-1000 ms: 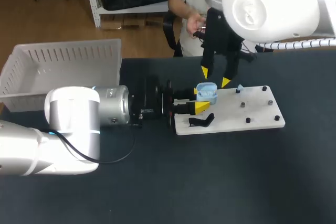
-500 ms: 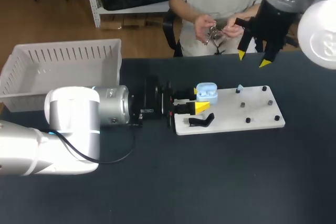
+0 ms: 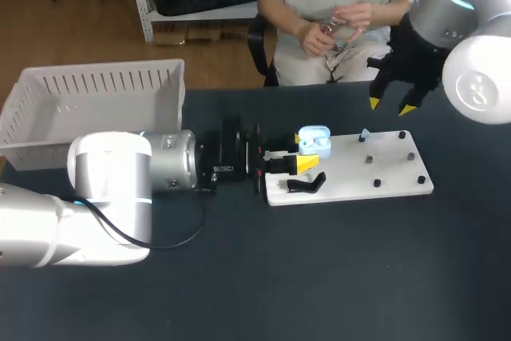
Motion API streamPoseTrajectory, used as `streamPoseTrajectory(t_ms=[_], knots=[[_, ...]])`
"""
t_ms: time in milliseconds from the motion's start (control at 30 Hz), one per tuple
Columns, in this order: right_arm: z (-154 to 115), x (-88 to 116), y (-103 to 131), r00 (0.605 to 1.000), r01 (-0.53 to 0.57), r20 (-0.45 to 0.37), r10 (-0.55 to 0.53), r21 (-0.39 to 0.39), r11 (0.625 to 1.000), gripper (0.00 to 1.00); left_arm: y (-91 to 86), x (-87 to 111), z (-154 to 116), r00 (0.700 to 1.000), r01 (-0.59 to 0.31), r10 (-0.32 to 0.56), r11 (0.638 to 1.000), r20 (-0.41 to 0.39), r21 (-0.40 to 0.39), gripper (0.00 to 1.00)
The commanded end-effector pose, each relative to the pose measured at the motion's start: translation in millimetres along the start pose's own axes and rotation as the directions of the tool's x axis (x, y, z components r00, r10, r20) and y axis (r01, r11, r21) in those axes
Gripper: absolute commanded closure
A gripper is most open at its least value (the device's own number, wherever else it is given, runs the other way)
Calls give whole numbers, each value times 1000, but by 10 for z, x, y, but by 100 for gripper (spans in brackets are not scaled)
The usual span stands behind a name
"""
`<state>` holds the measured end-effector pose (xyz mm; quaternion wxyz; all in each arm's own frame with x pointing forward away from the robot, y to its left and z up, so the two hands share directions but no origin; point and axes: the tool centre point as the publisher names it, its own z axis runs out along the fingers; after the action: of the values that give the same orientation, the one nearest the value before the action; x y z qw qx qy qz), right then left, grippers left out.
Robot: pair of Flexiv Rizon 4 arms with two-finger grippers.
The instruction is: Pick up each earbud case from the left stands, insert the matching earbuds, close the lid, and place the case in the box.
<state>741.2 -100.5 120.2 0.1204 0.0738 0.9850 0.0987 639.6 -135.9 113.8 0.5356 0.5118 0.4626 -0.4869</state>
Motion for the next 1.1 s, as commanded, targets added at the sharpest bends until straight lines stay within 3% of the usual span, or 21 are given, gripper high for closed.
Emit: streamPoseTrajectory(t_ms=[33, 233, 433, 1100], knots=[[304, -108, 33, 999, 7, -46, -8, -3, 1000, 50, -5, 3, 1, 1000, -2, 2, 1000, 2, -3, 100], [565, -112, -25, 998, 29, -55, -30, -25, 999, 50, -5, 3, 1, 1000, -2, 2, 1000, 2, -3, 100], [713, -135, -51, 999, 28, -31, -31, -99, 995, 53, -5, 3, 1, 1000, -2, 2, 1000, 2, -3, 100], [850, -68, -24, 997, 29, -64, -38, -136, 990, 60, -5, 3, 1, 1000, -2, 2, 1000, 2, -3, 100]])
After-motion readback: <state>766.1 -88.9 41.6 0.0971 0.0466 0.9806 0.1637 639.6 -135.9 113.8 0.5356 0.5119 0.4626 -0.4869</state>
